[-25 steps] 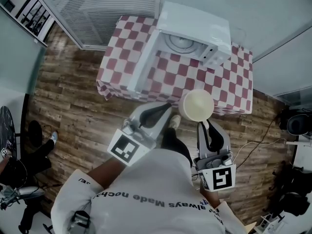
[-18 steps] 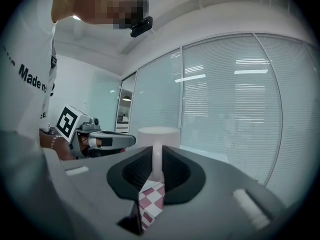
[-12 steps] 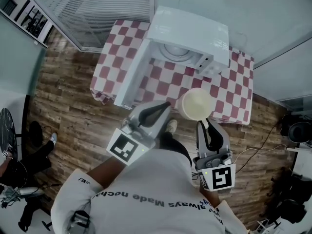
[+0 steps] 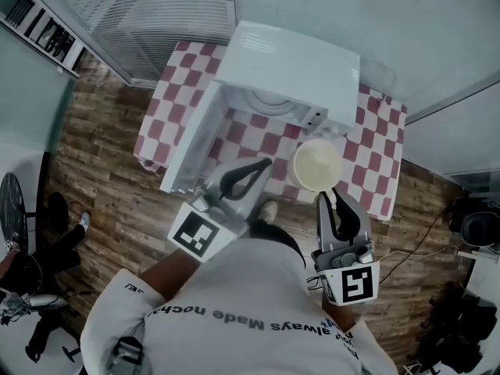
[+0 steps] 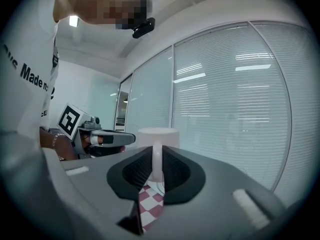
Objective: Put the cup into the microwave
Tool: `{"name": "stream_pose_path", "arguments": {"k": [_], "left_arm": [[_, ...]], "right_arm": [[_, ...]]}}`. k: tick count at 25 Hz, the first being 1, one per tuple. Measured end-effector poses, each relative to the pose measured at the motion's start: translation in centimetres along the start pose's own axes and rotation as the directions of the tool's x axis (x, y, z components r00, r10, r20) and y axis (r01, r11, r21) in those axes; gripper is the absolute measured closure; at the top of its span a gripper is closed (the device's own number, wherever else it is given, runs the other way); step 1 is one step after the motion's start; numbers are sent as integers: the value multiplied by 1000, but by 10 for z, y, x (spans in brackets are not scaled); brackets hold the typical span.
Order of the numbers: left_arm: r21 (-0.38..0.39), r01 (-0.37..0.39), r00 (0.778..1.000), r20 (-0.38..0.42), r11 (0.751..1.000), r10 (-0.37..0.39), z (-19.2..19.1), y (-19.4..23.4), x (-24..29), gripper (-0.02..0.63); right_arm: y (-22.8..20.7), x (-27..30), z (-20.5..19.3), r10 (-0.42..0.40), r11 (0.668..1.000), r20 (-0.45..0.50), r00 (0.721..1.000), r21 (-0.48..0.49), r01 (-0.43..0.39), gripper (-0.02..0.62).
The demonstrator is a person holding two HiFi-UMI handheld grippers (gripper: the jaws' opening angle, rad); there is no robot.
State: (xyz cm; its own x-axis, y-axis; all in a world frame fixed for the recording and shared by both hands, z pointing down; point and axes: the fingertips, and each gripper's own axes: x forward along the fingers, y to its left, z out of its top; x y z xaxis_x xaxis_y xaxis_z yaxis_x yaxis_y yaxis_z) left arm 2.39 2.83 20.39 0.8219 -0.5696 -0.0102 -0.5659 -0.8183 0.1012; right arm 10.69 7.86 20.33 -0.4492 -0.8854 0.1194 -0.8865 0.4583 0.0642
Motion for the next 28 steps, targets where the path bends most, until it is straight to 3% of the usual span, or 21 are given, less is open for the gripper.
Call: {"name": "stream_pose_path", "arguments": {"k": [14,18,28], "left_arm": [[10,-51,999,4,999,51,-4,11,75,603],[-15,-52,999,0,999,52,-6,18,83,603],[8,-29,999,-13,1000,29,-1,56,84,603]], "right_arm": [[-83,23,-6,55,998,20,998,-20,-55,551],[-87,31,-8,70,997,23,997,-16,-69,551],[-77,72,1,55,998,20,998,-1,-55,552]]}}
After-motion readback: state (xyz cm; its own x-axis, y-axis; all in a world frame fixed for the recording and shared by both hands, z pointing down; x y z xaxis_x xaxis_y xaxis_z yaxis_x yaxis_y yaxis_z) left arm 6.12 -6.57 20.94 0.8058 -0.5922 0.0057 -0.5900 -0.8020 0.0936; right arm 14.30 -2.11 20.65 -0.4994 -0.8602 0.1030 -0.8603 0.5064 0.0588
